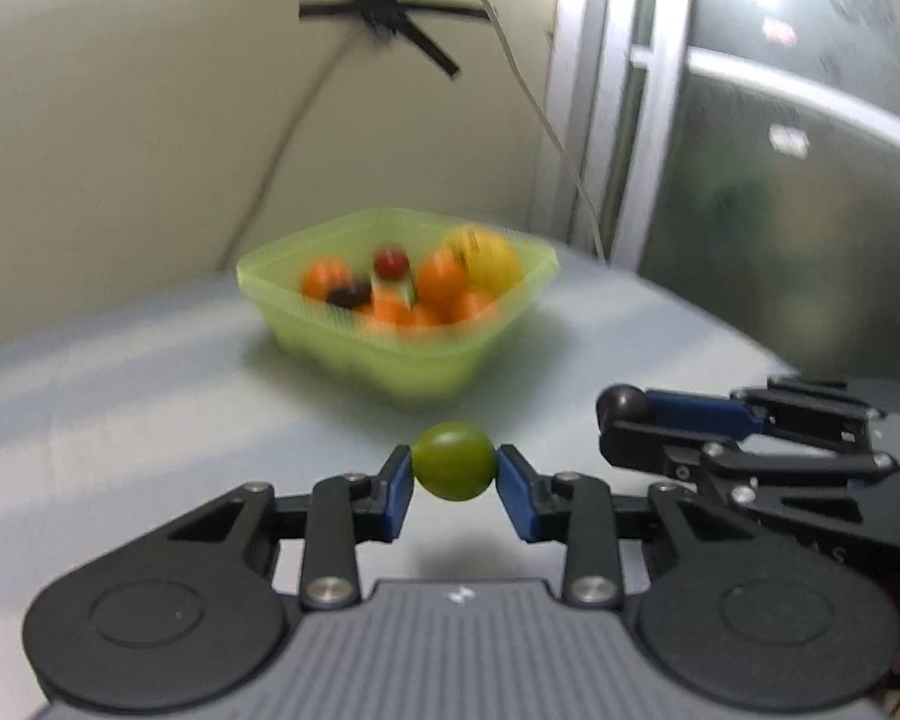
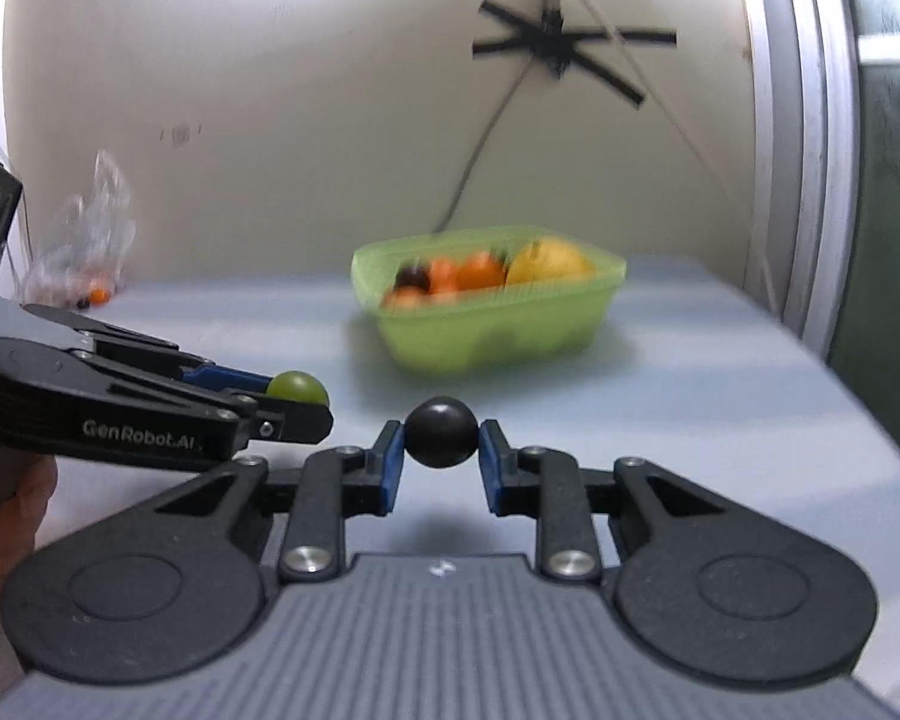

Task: Organize fruits
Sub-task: 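Carry the green and dark tomatoes over the green basket, then open both grippers over the basket and withdraw them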

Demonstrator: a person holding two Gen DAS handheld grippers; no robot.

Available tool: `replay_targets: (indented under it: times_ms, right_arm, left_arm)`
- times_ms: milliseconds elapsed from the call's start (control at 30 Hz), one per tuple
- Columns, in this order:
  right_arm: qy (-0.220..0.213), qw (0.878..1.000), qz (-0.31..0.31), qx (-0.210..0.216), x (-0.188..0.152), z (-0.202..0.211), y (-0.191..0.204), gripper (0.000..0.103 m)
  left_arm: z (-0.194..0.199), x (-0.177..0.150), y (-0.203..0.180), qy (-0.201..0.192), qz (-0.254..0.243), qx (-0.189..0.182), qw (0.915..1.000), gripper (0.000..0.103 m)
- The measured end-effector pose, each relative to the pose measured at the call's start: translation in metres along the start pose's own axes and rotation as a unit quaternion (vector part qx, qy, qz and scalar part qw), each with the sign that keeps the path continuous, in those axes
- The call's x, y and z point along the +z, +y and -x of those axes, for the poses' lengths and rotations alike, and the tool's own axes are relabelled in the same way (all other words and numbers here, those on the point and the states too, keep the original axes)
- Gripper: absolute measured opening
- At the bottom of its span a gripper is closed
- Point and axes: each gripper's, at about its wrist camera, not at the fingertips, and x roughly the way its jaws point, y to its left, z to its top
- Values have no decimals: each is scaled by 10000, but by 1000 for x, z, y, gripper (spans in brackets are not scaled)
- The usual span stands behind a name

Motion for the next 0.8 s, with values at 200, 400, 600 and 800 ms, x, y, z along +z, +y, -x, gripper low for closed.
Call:
replay_targets:
  times_ms: [200, 400, 600, 800]
  right_arm:
    - [-381, 9992, 96, 84, 44, -43, -10, 30]
    - [-98, 9998, 106, 156, 48, -89, -13, 32]
    - [-341, 9990, -117, 253, 45, -76, -22, 51]
    - [-502, 9969, -543, 282, 44, -60, -30, 51]
  left_arm:
    - [-36, 67, 28, -174, 247, -30, 9995, 31]
    - [-82, 90, 56, 174, 747, -111, 9970, 40]
    - [-89, 91, 58, 133, 916, -17, 9957, 46]
    - [-53, 85, 53, -98, 1007, 333, 9943, 48]
